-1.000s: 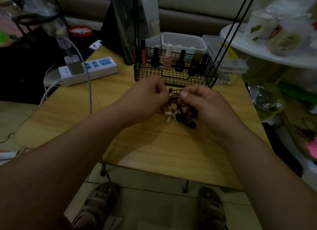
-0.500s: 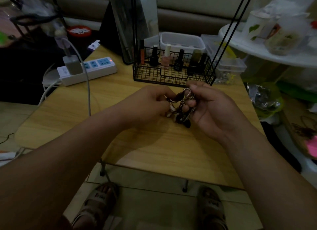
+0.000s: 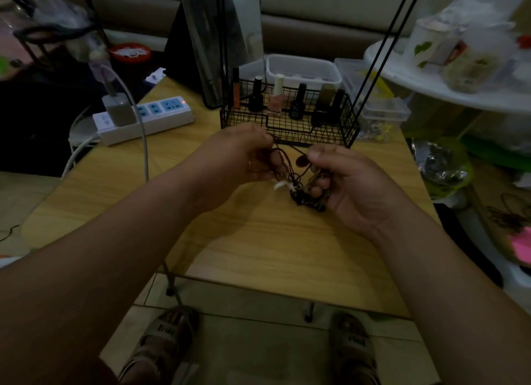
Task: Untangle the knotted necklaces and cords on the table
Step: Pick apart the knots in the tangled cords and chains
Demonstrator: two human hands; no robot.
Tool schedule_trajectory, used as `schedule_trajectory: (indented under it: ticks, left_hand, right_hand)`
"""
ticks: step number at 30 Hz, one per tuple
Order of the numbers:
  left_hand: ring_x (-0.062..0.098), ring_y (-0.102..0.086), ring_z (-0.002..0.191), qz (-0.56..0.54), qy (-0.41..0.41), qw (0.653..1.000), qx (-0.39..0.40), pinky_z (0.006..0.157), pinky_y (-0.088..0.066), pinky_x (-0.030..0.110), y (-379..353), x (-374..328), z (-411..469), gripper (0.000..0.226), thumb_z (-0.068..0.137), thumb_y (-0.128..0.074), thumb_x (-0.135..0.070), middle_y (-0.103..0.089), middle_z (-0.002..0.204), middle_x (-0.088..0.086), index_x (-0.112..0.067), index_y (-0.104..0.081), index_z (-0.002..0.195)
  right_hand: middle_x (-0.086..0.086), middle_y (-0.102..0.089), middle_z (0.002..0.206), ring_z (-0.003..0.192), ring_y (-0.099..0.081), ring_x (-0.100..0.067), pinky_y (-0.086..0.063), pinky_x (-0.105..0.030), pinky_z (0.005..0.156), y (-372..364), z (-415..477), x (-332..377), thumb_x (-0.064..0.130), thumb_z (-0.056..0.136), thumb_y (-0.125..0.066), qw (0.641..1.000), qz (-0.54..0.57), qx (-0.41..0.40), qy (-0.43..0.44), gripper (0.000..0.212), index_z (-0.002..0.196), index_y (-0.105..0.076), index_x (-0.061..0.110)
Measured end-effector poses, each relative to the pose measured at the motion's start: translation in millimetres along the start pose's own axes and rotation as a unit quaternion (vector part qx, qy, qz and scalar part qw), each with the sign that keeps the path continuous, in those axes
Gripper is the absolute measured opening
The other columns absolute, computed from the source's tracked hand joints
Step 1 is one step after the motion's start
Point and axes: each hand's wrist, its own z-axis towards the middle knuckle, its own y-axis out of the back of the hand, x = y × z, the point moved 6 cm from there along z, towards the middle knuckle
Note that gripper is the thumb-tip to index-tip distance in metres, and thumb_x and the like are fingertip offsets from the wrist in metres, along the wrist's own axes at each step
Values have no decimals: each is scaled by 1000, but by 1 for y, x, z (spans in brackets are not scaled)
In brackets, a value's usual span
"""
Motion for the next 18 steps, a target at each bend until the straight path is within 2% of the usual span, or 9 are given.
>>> schedule_trajectory:
  ticks: [3,5,7,9,12,15,18]
  left_hand:
    - [26,-66,71,-29,-1,999,-15,80,-57,42,3,-3,0,17,109,-44,-18,-52,65,3,-12,-53,96]
    - [17,-49,54,-44,-4,999,-28,65,-50,34,7,-3,2,19,108,-46,-20,-40,58,-2,-13,-53,92]
    - [12,-32,48,-47,-11,998,-39,51,-39,27,11,-4,3,20,107,-47,-20,-33,56,-4,-15,-54,89]
    - [11,-24,47,-42,-20,998,-43,42,-23,24,15,-6,4,20,107,-49,-19,-30,58,-3,-16,-53,87]
    - [11,-23,48,-18,-15,998,-63,42,-16,24,20,-6,4,25,105,-52,-20,-30,60,-2,-19,-50,80]
    - [12,-30,50,61,10,993,-103,45,-24,24,25,-3,1,26,102,-59,-22,-37,64,-1,-20,-53,77]
    - [14,-41,58,160,23,980,-114,53,-36,27,27,2,1,24,99,-66,-28,-47,74,4,-17,-56,81]
  right_hand:
    - [-1,-63,88,57,-47,-6,-42,-22,52,0,0,-4,11,94,-68,998,-66,-13,-4,6,99,-71,11]
    - [1,-64,84,60,-51,-7,-44,-22,54,0,1,-3,15,92,-73,995,-103,-13,3,11,102,-74,11]
    - [1,-72,85,68,-63,-11,-52,-28,63,2,2,0,20,89,-78,984,-173,-7,29,13,101,-77,16]
    - [-3,-77,91,85,-71,-19,-56,-37,80,5,3,2,25,88,-80,964,-258,-16,56,9,96,-79,20]
    - [-1,-77,90,85,-70,-19,-53,-38,79,13,4,5,33,92,-76,946,-309,-55,76,9,93,-80,25]
    - [13,-70,80,69,-62,-7,-51,-29,67,22,3,10,36,98,-68,948,-296,-92,70,16,94,-79,26]
    - [14,-67,83,72,-58,-13,-52,-33,68,27,4,12,39,101,-62,946,-294,-119,68,23,91,-78,26]
